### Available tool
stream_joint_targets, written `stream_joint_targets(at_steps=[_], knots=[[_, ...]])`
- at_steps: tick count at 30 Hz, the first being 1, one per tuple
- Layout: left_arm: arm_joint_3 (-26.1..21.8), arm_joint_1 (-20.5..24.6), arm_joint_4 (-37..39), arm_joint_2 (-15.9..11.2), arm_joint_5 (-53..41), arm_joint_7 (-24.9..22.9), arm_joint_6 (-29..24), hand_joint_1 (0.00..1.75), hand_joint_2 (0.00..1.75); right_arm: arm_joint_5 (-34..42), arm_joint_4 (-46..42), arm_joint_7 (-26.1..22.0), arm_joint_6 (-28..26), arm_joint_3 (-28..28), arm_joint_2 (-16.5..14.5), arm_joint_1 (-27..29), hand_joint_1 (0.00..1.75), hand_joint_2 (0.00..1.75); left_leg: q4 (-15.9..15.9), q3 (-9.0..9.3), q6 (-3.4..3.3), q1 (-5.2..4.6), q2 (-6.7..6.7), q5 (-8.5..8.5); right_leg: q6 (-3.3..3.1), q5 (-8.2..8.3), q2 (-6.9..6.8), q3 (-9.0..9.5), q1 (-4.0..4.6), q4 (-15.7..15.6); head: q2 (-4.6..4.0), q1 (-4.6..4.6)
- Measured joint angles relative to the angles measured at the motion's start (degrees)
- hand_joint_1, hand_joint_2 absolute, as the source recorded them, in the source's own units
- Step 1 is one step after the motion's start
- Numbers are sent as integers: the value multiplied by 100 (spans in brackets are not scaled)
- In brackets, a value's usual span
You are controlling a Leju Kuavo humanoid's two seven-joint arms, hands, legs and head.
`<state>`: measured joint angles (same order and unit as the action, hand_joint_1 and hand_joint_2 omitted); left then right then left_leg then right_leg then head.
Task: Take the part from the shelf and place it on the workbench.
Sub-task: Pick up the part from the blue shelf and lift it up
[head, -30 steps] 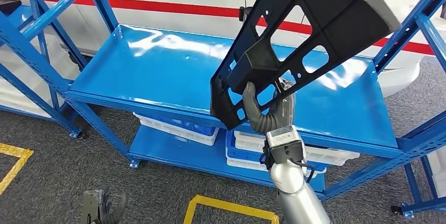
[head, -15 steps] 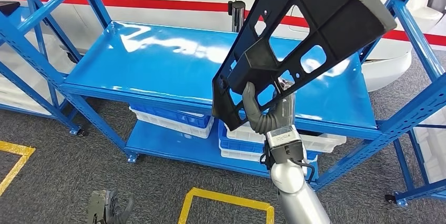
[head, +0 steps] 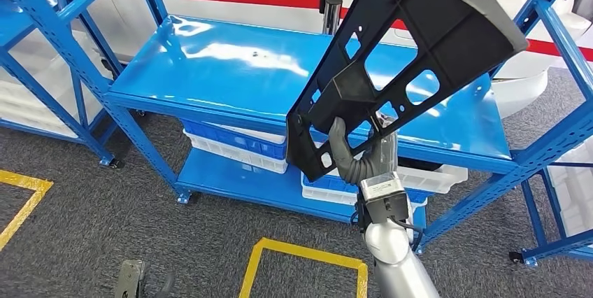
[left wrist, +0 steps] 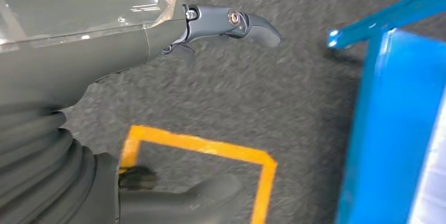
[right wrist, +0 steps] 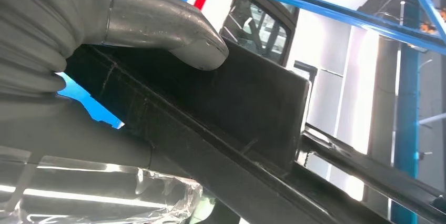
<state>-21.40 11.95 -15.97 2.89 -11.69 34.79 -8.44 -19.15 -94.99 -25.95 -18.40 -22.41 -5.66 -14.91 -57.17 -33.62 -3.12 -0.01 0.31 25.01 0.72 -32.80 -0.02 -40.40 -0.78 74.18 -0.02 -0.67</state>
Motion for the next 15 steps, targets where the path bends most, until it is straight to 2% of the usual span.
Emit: stream_joint_targets(at_steps=[1,3,4,5,6,7,8,9,10,11,13,14,15], knots=[[0,-31,6,0,-6,-14,-11,0,175,-11,-1,-1,0,14,2,14,175,175,-2,-52,8,-6,1,-41,38,82,0,153,3,-142,0,-3],[-1,-98,21,1,-6,-20,-19,0,175,-32,-11,-4,0,36,1,28,175,175,-12,-136,39,-17,1,-109,78,269,-1,672,15,-866,0,-4],[-2,-132,29,2,0,-13,-21,0,175,-40,-25,-6,1,44,-1,32,175,175,-21,-172,64,-27,3,-143,73,316,-1,933,34,-1258,0,-2],[-5,-163,36,2,9,-2,-21,0,175,-47,-40,-8,1,49,-2,36,175,175,-32,-197,92,-35,6,-174,59,321,0,1090,49,-1525,0,-1],[-10,-195,43,3,21,10,-20,0,175,-53,-54,-11,1,55,-4,42,175,175,-43,-218,121,-42,10,-205,38,310,3,1174,64,-1679,0,1],[-16,-224,49,3,38,22,-18,0,175,-61,-62,-13,1,61,-5,54,175,175,-50,-229,145,-43,12,-234,20,325,4,1176,68,-1709,0,3],[-24,-253,56,3,52,37,-14,0,175,-72,-65,-15,0,67,-6,70,175,175,-63,-241,168,-31,11,-241,-11,352,3,1148,32,-1715,0,2],[-30,-281,64,5,63,51,-11,0,175,-87,-69,-17,1,71,-8,87,175,175,-114,-268,194,-15,3,-186,-51,388,1,1134,8,-1719,0,3],[-33,-304,74,10,71,68,-8,0,175,-102,-74,-22,1,74,-10,101,175,175,-243,-321,227,8,-6,-47,-100,429,-5,1111,-15,-1727,0,12],[-35,-321,83,14,73,83,-6,0,175,-119,-79,-27,2,75,-16,110,175,175,-473,-406,265,34,-17,171,-146,470,-13,1078,-32,-1733,0,20],[-41,-342,97,20,71,105,-4,0,175,-160,-83,-39,8,80,-32,126,175,175,-1142,-610,345,83,-30,656,-197,550,-26,988,-5,-1731,0,39],[-44,-347,104,20,69,112,-4,0,175,-185,-83,-44,13,83,-40,140,175,175,-1426,-671,376,107,-32,785,-199,592,-30,932,4,-1728,0,40],[-47,-350,111,21,66,117,-4,0,175,-209,-83,-50,16,84,-46,156,175,175,-1575,-667,399,129,-32,803,-187,632,-31,875,8,-1723,0,43]])
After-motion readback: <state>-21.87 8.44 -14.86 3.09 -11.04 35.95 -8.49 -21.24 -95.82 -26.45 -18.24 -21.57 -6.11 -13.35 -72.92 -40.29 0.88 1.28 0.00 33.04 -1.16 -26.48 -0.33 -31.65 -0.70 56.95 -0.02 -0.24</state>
